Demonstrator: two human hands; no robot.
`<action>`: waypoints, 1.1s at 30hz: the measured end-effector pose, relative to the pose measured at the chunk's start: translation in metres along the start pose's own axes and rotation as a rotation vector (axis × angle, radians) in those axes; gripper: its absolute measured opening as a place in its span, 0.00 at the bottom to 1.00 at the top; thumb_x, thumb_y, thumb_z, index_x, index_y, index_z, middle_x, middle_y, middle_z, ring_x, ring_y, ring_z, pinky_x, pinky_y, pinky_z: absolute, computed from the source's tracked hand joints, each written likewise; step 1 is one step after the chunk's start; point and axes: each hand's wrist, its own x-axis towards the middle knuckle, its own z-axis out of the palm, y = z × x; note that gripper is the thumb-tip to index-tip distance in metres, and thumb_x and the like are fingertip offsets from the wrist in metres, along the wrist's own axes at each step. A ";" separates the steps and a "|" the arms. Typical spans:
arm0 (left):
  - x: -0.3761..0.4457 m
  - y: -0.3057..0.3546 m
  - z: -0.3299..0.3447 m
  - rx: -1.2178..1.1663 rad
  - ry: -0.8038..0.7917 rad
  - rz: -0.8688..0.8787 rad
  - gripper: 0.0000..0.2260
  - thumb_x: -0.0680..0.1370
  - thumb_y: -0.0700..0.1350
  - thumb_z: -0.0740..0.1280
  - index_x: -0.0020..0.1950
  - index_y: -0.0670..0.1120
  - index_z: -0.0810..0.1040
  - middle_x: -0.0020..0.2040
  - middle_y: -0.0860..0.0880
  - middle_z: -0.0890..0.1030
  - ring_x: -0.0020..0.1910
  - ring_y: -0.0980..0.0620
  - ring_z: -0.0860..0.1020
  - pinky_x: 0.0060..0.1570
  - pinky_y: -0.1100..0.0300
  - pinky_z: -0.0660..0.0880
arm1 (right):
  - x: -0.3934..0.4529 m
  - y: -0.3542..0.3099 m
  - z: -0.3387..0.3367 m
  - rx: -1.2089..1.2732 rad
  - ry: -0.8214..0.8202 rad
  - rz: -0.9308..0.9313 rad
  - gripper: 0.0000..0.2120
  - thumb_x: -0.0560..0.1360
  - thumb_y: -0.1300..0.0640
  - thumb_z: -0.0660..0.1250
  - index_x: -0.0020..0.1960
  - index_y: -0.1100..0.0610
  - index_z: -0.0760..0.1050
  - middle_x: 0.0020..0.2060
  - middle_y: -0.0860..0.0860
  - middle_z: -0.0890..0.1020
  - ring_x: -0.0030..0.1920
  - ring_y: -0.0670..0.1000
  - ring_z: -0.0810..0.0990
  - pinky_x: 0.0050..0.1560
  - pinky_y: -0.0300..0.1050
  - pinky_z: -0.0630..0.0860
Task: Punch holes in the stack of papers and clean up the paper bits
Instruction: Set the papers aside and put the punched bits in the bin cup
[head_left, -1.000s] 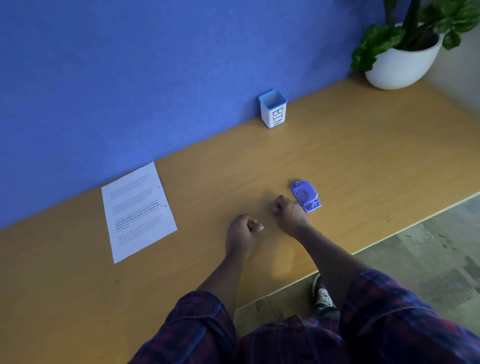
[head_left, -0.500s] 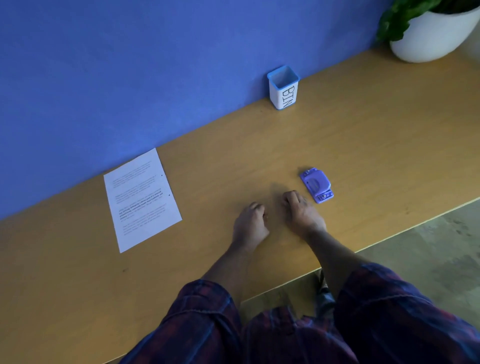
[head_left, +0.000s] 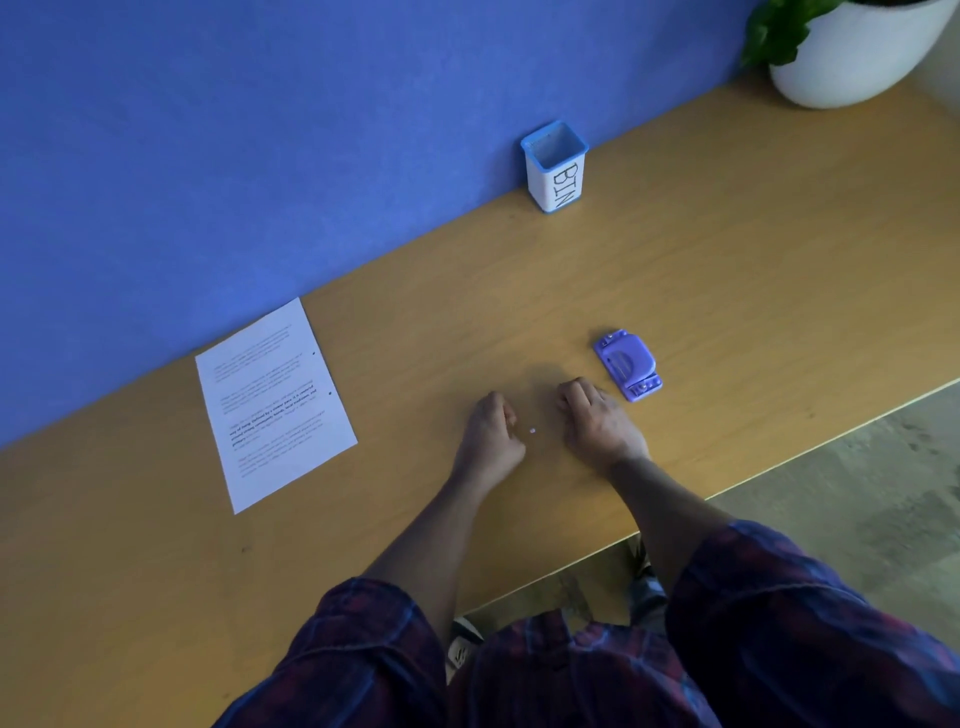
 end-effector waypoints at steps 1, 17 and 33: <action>0.000 -0.001 -0.001 -0.043 0.002 -0.035 0.08 0.69 0.33 0.63 0.44 0.44 0.71 0.45 0.48 0.75 0.44 0.48 0.74 0.42 0.61 0.66 | 0.000 0.000 0.000 -0.009 0.002 -0.015 0.06 0.77 0.66 0.66 0.54 0.63 0.76 0.46 0.61 0.79 0.43 0.65 0.80 0.46 0.54 0.78; -0.006 0.004 0.003 0.223 0.012 0.195 0.08 0.78 0.41 0.68 0.50 0.42 0.85 0.50 0.43 0.81 0.49 0.40 0.80 0.49 0.48 0.78 | -0.002 -0.001 -0.001 -0.044 0.079 -0.206 0.05 0.75 0.69 0.71 0.51 0.66 0.80 0.46 0.61 0.82 0.44 0.62 0.82 0.47 0.55 0.80; 0.005 0.006 0.003 0.208 -0.105 0.126 0.07 0.73 0.40 0.66 0.50 0.43 0.79 0.51 0.46 0.81 0.50 0.44 0.80 0.50 0.53 0.78 | -0.002 0.003 0.003 -0.040 0.074 -0.173 0.12 0.69 0.72 0.72 0.51 0.63 0.79 0.45 0.59 0.81 0.45 0.61 0.81 0.50 0.52 0.77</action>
